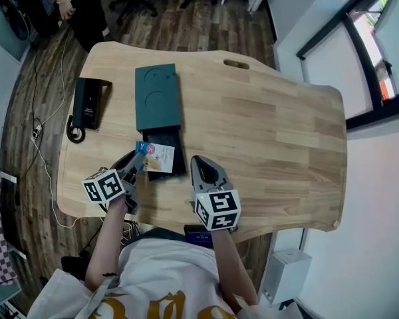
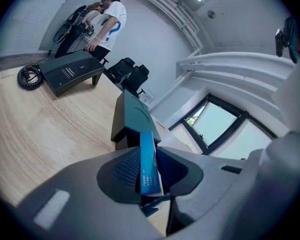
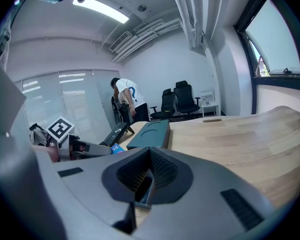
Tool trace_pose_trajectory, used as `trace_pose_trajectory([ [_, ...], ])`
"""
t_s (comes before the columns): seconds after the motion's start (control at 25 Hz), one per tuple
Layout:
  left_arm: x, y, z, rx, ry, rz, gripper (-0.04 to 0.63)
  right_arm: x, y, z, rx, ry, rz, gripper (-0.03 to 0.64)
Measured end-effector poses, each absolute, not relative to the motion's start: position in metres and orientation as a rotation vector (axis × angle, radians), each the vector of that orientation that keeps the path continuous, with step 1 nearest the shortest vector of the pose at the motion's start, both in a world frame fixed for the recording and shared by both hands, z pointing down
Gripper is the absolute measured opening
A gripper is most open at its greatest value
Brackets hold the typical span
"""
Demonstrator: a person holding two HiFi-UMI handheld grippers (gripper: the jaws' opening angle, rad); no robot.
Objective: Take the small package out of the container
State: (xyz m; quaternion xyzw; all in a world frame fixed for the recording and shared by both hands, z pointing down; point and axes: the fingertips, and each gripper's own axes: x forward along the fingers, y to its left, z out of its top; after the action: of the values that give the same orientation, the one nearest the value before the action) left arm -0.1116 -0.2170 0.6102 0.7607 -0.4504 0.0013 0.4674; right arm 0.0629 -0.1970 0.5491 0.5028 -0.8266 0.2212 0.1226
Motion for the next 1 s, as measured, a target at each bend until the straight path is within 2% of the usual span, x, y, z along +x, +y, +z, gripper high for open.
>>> trace_pose_trajectory([
  [0.4, -0.107, -0.222, 0.547, 1.867, -1.077, -0.268, 0.1, 0.075, -0.192, 0.534, 1.584, -2.375, 0.633, 0.003],
  [1.0, -0.097, -0.207, 0.466, 1.821, -0.956, -0.586, 0.1, 0.097, -0.18, 0.482, 1.729, -2.389, 0.44, 0.003],
])
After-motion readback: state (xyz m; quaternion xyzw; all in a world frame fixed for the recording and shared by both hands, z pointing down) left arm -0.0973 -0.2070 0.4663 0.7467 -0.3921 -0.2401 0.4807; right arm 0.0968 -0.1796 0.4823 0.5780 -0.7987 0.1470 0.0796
